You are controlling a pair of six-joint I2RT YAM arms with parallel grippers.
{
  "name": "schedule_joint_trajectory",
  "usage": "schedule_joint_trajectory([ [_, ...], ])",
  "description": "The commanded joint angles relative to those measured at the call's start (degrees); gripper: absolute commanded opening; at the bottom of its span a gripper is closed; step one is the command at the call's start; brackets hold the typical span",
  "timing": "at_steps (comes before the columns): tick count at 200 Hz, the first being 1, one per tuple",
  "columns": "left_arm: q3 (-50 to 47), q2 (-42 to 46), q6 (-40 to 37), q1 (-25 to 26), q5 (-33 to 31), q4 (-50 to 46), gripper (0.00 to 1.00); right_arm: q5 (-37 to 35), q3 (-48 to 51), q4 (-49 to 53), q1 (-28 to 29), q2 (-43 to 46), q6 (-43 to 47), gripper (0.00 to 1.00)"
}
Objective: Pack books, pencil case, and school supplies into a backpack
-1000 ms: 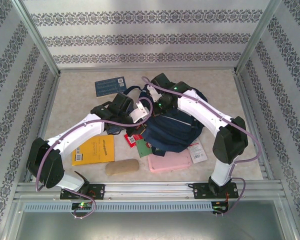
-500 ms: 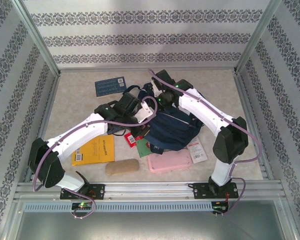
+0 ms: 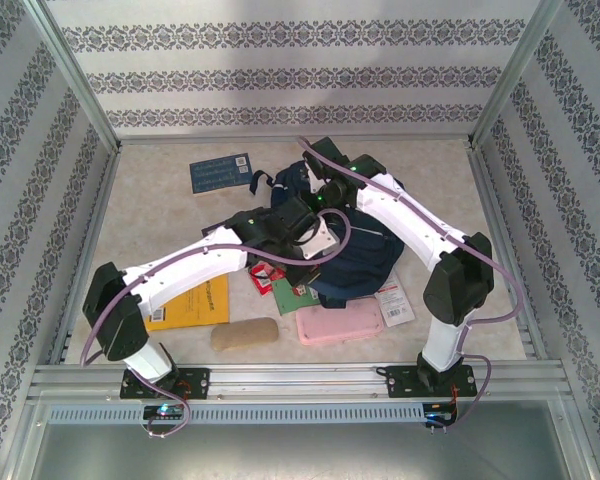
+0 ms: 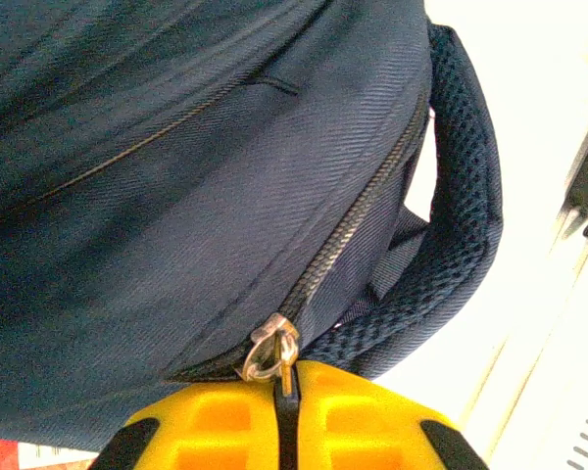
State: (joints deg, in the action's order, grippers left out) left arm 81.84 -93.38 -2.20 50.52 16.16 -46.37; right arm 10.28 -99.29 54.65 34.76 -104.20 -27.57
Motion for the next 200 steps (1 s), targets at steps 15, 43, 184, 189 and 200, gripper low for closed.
schedule_joint_trajectory([
  [15,4.0,-2.4,2.6,4.7,5.8,1.0,0.22,-1.0,-2.8,-11.7,1.3,-1.1,-4.2,0.00],
  [43,3.1,-2.8,4.8,4.8,7.4,4.2,0.38,-0.2,-0.2,-13.0,1.1,-0.5,-4.0,0.00],
  [184,-12.9,21.1,23.8,-7.6,10.6,11.8,0.34,11.2,4.5,-16.9,-2.2,1.6,2.5,0.00],
  [189,-13.8,22.2,25.7,-9.5,9.9,12.1,0.34,11.8,4.8,-17.2,-2.3,1.8,3.0,0.00],
  [200,-15.1,23.8,28.9,-13.8,8.0,12.1,0.38,13.4,5.6,-17.8,-2.5,2.1,3.9,0.00],
])
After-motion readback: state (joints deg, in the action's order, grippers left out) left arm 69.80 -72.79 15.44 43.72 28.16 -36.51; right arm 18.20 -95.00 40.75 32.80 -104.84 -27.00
